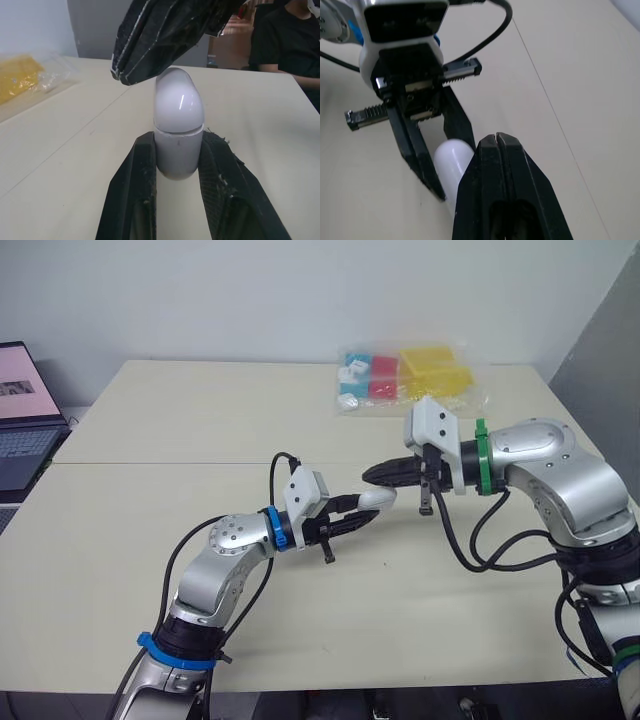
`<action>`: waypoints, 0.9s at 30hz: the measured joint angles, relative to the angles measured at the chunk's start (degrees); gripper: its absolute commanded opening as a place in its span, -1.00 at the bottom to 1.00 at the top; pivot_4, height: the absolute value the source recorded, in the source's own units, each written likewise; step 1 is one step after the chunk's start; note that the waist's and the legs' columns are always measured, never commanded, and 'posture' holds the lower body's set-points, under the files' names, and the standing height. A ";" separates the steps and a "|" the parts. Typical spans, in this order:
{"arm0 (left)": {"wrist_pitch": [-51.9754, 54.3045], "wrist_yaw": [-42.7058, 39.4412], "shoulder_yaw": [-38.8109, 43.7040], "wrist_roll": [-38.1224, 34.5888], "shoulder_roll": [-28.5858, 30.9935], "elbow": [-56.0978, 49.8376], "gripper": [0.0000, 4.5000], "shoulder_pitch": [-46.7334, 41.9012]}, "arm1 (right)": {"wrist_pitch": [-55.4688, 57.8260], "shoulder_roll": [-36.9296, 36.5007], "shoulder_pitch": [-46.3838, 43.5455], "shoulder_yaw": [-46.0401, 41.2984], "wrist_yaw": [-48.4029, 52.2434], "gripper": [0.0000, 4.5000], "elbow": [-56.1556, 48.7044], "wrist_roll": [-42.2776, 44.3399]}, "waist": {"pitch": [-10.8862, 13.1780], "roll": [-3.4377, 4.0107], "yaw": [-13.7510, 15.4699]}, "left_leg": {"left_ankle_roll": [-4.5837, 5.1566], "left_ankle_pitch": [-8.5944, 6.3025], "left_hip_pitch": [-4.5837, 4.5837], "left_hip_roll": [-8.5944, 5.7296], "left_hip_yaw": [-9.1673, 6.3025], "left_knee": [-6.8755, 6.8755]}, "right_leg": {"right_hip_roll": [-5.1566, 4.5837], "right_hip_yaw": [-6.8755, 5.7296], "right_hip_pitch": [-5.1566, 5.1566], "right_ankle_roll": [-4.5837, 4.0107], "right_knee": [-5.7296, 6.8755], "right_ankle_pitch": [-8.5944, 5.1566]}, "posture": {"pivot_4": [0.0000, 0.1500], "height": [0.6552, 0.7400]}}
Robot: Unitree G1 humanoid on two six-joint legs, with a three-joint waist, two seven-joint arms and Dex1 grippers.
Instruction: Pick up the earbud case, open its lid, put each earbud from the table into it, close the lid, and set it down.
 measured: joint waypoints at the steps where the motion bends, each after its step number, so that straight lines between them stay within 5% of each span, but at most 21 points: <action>1: 0.13 0.00 -0.01 0.01 -0.01 0.16 -0.66 0.02 | -0.06 -0.53 0.66 -0.29 0.05 -1.00 -0.73 0.02 | 0.00 0.00 0.00 | 0.00 0.00 0.00 0.00 0.00 0.00 | 0.00 0.00 0.00 0.01 0.00 0.00 | 1.00 0.90; 14: 5.00 0.12 -0.08 -1.26 0.05 0.87 -0.66 -1.36 | 5.32 -1.86 1.89 -4.18 -2.62 -1.00 -4.32 3.75 | 0.00 0.00 0.00 | 0.00 0.00 0.01 0.00 0.00 0.01 | 0.01 0.01 0.02 0.03 0.00 -0.02 | 1.00 0.90; 22: 29.96 3.32 -2.60 -6.04 -1.07 4.41 -0.66 -6.42 | 9.30 -12.76 15.80 -16.85 -1.15 -1.00 -14.79 11.62 | 0.01 -0.03 0.27 | 0.00 0.00 -0.02 -0.06 -0.08 0.02 | -0.02 -0.07 0.09 0.18 -0.06 -0.10 | 1.00 0.90; 27: 39.68 6.37 -2.07 -8.44 -3.88 7.69 -0.66 -8.59 | 3.50 -15.78 24.35 -18.51 -1.34 -1.00 -17.37 9.31 | 0.01 -0.03 -0.24 | 0.00 0.00 0.13 -0.02 -0.06 0.01 | 0.06 -0.01 0.12 0.19 0.04 -0.10 | 1.00 0.90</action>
